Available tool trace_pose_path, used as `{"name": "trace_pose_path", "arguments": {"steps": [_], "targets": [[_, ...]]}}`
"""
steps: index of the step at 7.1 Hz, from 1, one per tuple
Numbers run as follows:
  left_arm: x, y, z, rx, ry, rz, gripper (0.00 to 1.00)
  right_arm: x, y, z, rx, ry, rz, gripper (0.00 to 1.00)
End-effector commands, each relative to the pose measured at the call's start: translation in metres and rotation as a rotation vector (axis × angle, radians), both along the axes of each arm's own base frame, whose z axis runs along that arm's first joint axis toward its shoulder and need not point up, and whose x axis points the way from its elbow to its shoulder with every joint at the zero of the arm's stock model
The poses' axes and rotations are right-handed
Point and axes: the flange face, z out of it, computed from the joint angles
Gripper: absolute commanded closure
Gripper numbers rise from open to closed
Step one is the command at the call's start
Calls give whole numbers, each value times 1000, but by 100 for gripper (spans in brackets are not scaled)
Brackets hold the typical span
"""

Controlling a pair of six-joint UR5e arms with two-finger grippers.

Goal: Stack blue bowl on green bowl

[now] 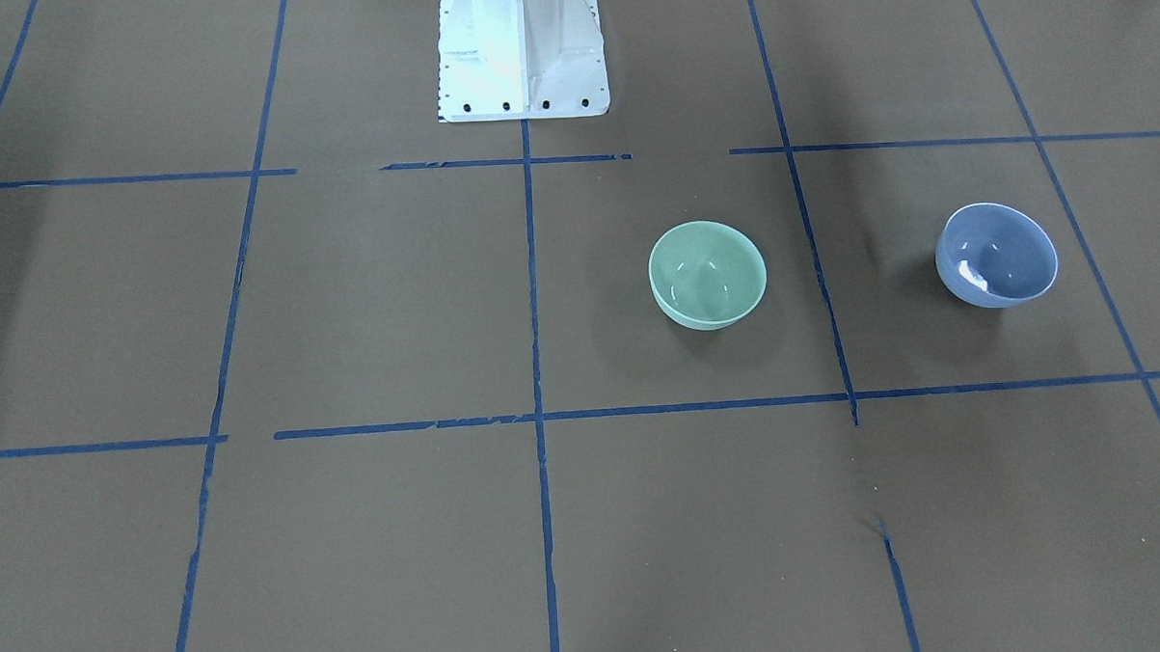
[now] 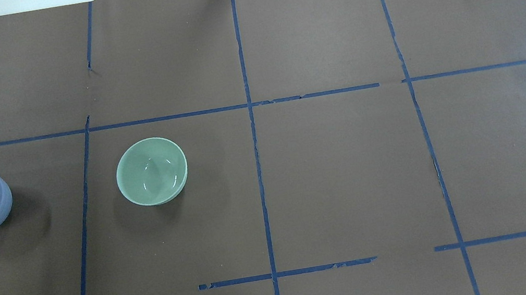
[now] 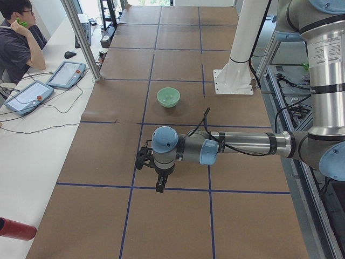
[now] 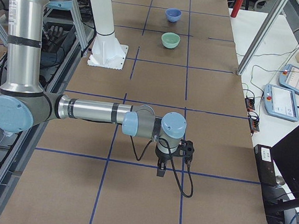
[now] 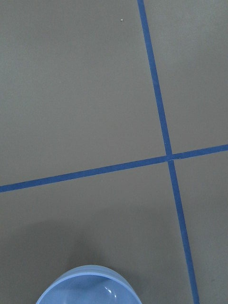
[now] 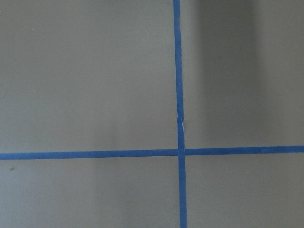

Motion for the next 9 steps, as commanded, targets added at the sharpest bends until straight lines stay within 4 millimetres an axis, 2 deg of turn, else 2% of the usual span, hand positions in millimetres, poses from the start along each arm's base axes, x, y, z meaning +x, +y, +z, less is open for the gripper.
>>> {"name": "trace_pose_path", "arguments": {"steps": [1,2,3,4,5,6,7,8,9], "targets": [[0,0,-1,3,-1,1,0,1,-1,-1,1,0,2,0],[1,1,14,-32,0,-4,0,0,0,0,0,0,-1,0],[1,-1,9,-22,2,-6,0,0,0,0,0,0,-1,0],[1,-15,-1,9,-6,-5,0,0,0,0,-1,0,1,0],[2,-15,8,-7,4,-3,0,1,0,0,0,0,1,0],[6,-16,8,-4,4,6,0,1,0,0,-1,0,2,0],[13,-22,0,-8,6,-10,0,0,0,0,-1,0,1,0],[40,-28,-7,-72,16,-79,0,0,0,0,-1,0,1,0],[94,-32,-16,-117,46,-111,0,1,0,0,0,0,1,0]]}}
